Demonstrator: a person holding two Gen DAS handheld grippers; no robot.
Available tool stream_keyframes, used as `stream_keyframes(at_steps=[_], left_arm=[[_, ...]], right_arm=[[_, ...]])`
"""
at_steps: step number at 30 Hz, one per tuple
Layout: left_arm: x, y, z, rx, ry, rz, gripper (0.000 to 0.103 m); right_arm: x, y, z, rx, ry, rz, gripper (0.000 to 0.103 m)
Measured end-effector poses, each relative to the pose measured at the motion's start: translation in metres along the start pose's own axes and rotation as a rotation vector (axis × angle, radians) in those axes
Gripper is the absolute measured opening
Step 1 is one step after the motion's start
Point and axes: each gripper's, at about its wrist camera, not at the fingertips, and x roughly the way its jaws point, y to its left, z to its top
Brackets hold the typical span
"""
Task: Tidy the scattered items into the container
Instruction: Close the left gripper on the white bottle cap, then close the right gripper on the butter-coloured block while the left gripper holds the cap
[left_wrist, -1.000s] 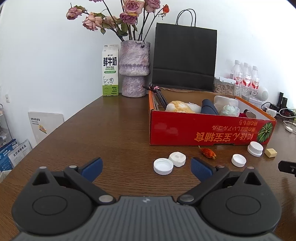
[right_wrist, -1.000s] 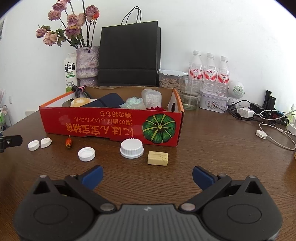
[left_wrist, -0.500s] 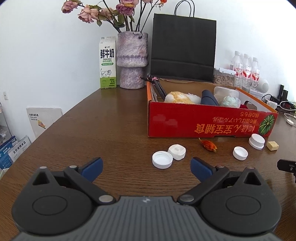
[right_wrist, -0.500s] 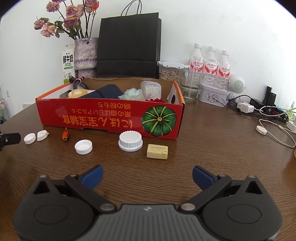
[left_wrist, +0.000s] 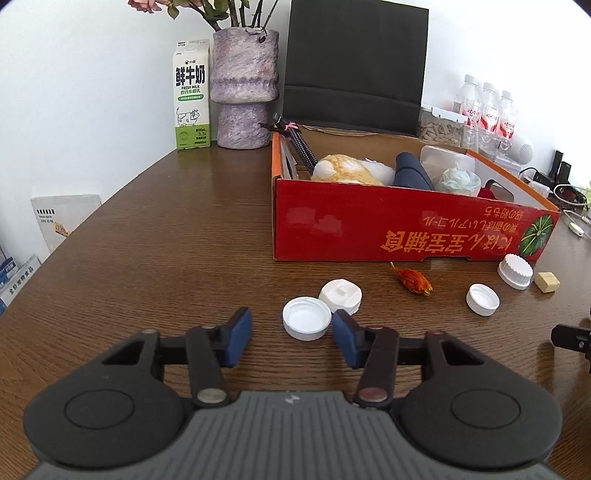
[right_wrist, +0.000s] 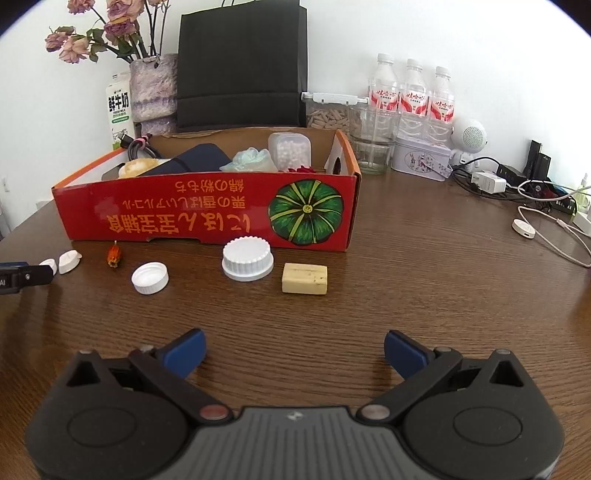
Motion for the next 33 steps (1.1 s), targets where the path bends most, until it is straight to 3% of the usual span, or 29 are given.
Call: stream_keyframes(at_steps=[3,16,17,19,21,26,27,28,29,33], left_arm=[[0.003,-0.004,0.002,0.028,0.000,0.010,0.029],[0.012,0.003,0.011,-0.005,0.016,-0.040,0.029],[0.011,0.003,0.011,-0.005,0.014,-0.040,0.029],[0.011,0.003,0.010,-0.003,0.010,-0.040,0.029],[0.011,0.002,0.010,0.004,0.007,-0.036,0.029],[0.011,-0.003,0.008,0.033,-0.001,-0.018,0.030],[0.011,-0.002,0.007,0.028,-0.002,-0.021,0.030],[0.010,-0.001,0.008,0.023,-0.002,-0.024,0.030],[0.010,-0.001,0.007,0.020,-0.002,-0.026,0.030],[0.010,0.001,0.007,0.005,-0.004,-0.034,0.029]], right_arm=[[0.004,0.000,0.002,0.010,0.003,-0.005,0.103],[0.029,-0.005,0.023,0.043,0.003,-0.034,0.101],[0.029,-0.005,0.024,0.038,-0.003,-0.028,0.099],[0.028,-0.004,0.026,0.026,-0.023,-0.013,0.078],[0.029,-0.005,0.028,0.024,-0.031,-0.008,0.068],[0.031,-0.008,0.031,0.031,-0.037,-0.007,0.059],[0.031,-0.009,0.031,0.032,-0.041,-0.001,0.052],[0.030,-0.009,0.030,0.031,-0.048,0.008,0.035],[0.028,-0.008,0.030,0.030,-0.052,0.020,0.029],[0.026,-0.004,0.028,0.016,-0.061,0.044,0.029]])
